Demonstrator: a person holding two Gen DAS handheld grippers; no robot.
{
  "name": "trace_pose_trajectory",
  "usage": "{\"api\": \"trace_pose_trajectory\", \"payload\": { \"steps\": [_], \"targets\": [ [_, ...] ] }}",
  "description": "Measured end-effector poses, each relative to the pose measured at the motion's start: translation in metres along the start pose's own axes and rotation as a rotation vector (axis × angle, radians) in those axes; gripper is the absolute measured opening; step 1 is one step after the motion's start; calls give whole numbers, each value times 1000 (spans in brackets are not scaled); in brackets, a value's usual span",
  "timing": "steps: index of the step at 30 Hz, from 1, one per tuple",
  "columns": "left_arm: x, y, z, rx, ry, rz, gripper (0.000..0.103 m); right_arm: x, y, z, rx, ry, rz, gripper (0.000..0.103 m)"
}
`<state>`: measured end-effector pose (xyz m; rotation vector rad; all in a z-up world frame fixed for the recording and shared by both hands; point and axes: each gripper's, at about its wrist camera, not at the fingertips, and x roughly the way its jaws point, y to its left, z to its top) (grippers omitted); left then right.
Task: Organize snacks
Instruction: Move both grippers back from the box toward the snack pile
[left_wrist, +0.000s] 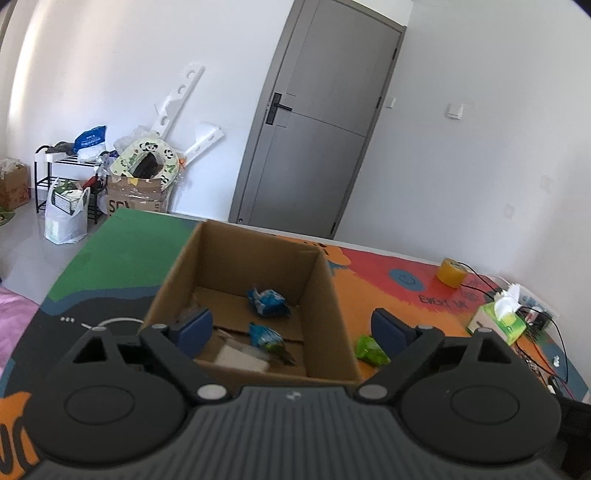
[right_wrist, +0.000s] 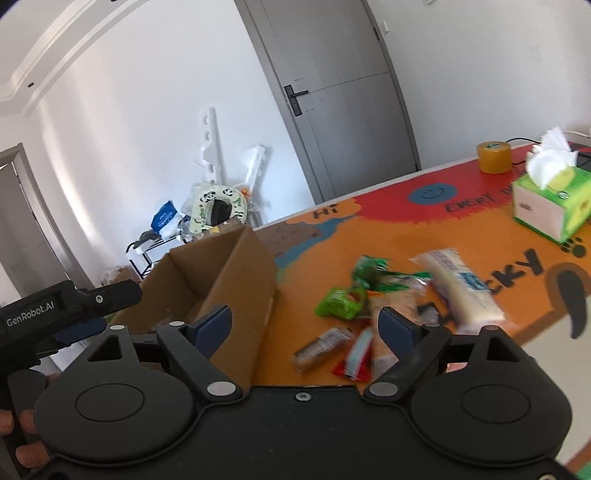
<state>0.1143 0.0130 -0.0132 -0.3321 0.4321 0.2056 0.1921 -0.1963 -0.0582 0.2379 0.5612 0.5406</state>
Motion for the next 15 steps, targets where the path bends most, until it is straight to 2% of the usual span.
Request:
{"api": "trace_pose_trajectory", "payload": {
  "steps": [15],
  "targets": [
    [-2,-49,-24,60,29,-81,92,-44,-58,-8,61,-32,-83,87]
  ]
}}
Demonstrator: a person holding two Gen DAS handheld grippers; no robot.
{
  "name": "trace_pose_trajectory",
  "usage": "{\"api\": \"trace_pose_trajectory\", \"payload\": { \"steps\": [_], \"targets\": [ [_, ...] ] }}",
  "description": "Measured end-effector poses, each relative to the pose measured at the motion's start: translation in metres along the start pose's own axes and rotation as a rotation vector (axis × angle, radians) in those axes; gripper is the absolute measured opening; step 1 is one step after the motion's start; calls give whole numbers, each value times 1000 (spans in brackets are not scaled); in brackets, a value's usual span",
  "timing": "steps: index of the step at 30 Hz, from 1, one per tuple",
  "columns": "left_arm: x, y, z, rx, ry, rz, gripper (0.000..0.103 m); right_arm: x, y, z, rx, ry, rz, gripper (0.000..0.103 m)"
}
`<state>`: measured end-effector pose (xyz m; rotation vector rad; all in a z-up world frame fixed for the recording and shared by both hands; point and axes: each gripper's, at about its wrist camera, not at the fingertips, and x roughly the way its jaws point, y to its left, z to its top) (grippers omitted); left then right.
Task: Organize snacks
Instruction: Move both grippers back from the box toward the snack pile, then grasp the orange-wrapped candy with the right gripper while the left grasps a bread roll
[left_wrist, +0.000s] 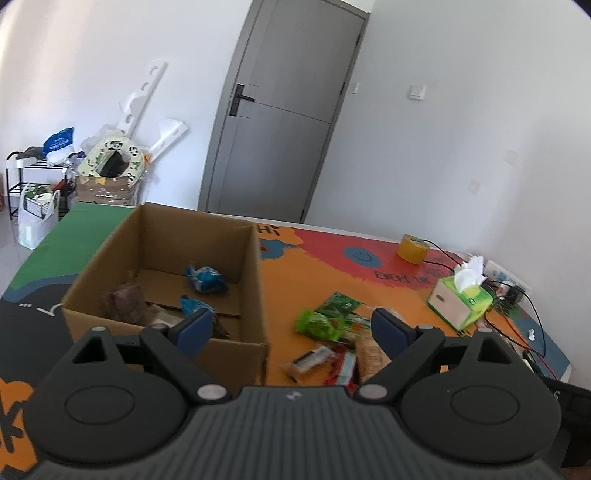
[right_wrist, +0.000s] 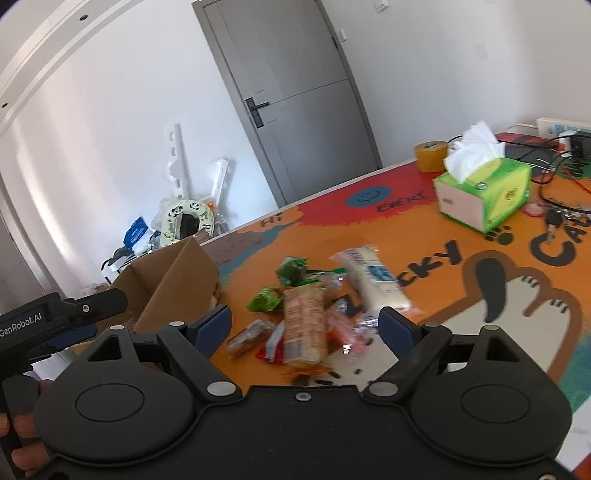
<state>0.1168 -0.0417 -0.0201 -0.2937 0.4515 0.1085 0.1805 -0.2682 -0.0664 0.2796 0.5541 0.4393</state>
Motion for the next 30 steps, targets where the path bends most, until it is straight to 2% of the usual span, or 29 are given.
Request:
{"api": "trace_pose_trajectory", "payload": {
  "steps": [15,19,23,27,30],
  "targets": [
    [22,-35,-18,40,27,-35,91,-2,-47,-7,58,7,-37,85],
    [32,-43,-22,43,33,-39,88,5,-55,-11,62,21,-20,74],
    [45,-50,-27,49,51,-50,77,16,-57,-13,52,43,11,60],
    [57,-54,-32,50,76,-56,68,30,-54,-13,34,61,31,56],
    [66,-56,-35,52,94,-56,63,42,-53,-12,31,77,54,49]
  ]
}}
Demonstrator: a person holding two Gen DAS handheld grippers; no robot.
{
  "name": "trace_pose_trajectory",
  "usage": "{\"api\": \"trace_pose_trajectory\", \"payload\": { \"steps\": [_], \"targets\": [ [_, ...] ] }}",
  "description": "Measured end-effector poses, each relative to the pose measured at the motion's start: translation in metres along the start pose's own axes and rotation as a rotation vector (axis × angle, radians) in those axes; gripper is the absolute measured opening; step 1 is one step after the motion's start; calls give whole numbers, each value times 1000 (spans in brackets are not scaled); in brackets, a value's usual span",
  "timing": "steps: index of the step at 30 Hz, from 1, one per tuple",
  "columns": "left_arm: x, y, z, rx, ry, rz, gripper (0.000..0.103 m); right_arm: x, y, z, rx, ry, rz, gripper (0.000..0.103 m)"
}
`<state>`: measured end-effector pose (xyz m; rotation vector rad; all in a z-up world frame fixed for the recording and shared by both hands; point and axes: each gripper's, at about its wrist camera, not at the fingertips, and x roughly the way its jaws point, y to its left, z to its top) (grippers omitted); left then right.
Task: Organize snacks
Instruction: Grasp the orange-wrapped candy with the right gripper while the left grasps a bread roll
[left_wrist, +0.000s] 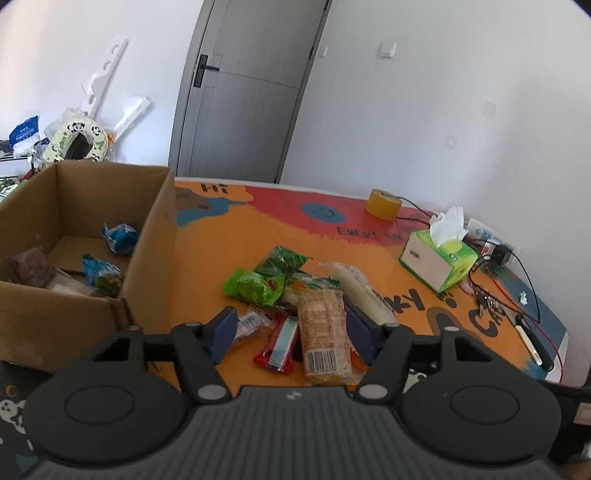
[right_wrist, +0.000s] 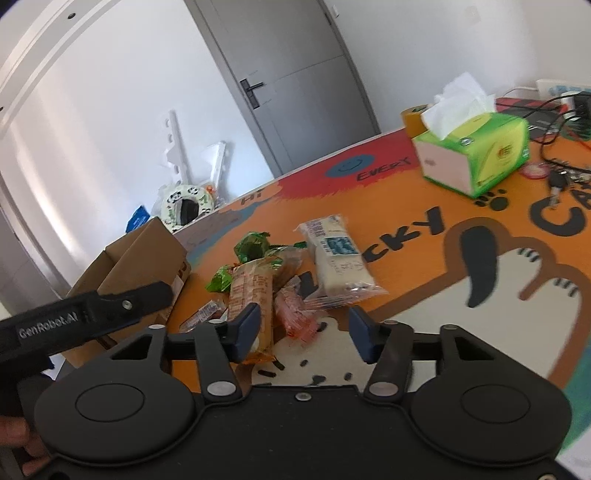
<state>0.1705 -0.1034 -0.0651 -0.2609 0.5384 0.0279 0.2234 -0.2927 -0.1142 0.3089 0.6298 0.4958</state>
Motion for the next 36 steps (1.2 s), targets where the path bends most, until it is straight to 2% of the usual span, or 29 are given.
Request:
{"api": "trace_pose_trajectory", "payload": {
  "steps": [10,12,13,16,28,33,36],
  "targets": [
    [20,3,-2,-8,34,25,62,39,-3,2,16,61,17,49],
    [24,3,-2,-6,40,26,62,43,-4,0,8,61,18,41],
    [27,2,-3,-6,45,26,62,44,-3,-1,-4,62,11,33],
    [34,-1,-5,1,60,15,62,44,-6,-2,-8,68,25,23],
    [53,-27,-17,67,91,-25,62,20,-20,-9,32,55,-11,22],
    [56,-37,-23,125,93,-32,61,8,-23,-12,31,51,-38,22],
    [59,-41,-26,149,116,-35,52,2,-25,-13,31,48,-56,22]
  ]
}}
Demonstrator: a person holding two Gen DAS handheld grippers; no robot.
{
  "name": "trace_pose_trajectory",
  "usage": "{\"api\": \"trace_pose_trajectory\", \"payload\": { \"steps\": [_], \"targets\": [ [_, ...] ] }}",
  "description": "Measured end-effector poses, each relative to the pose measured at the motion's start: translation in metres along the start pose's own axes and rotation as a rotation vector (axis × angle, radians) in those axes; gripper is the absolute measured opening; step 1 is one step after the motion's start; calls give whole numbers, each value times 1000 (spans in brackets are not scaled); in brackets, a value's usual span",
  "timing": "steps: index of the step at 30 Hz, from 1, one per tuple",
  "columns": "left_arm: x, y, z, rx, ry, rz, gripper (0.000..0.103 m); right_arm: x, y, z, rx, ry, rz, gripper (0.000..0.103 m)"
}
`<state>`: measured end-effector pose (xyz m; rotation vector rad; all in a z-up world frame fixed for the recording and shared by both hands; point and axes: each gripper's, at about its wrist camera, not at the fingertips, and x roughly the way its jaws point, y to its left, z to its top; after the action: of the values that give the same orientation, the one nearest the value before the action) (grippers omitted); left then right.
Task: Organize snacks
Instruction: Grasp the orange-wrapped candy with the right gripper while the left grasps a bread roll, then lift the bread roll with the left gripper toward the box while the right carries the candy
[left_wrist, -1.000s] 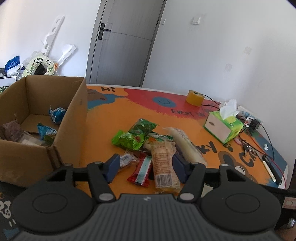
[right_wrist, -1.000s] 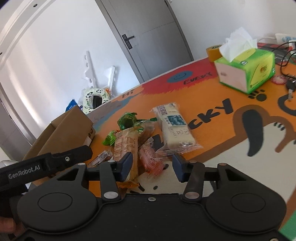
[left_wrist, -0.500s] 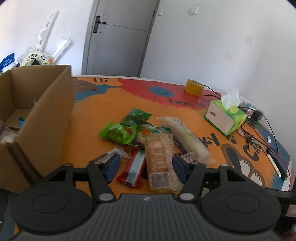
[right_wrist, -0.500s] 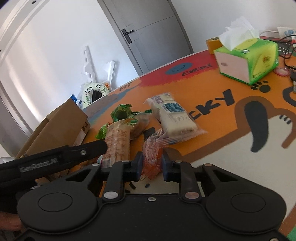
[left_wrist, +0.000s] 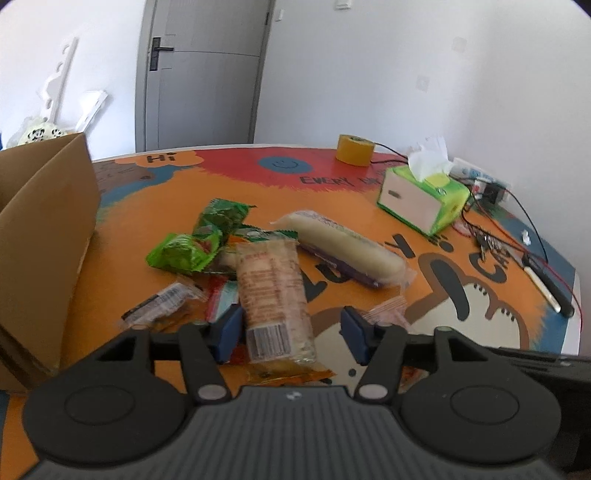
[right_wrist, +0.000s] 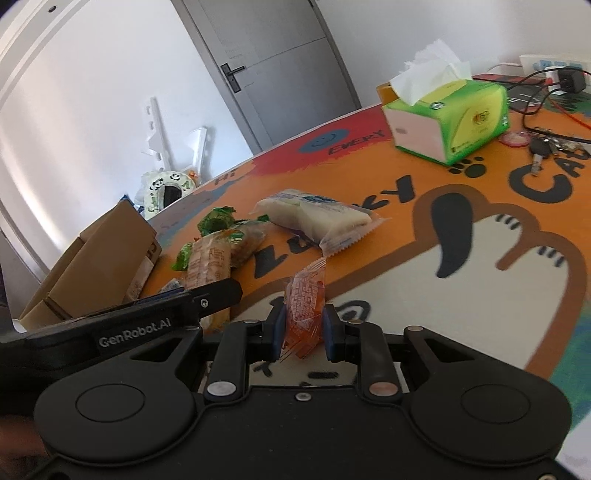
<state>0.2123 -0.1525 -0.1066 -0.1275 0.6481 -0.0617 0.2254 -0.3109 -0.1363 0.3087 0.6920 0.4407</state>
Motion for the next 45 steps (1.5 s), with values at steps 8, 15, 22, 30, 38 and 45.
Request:
{"api": "trace_pose_trajectory", "payload": {
  "steps": [8,15,22,30,38,45],
  "targets": [
    [1,4,-5,-8,29,-22,33,-4,2,0,-12,2,-38,32],
    [-24,17,2,-24,-24,-29,33,11,12,5,-45,-11,-51,45],
    [-46,33,8,-61,-65,-28,33,15,22,5,-70,17,-48,23],
    [-68,41,14,-69,-122,-32,33,-2,44,8,-93,-33,-20,23],
    [-91,59,20,-95,-175,-7,33,-13,69,16,-112,-78,12,23],
    [-109,71,25,-109,-215,9,33,-16,90,21,-135,-111,45,23]
  ]
}}
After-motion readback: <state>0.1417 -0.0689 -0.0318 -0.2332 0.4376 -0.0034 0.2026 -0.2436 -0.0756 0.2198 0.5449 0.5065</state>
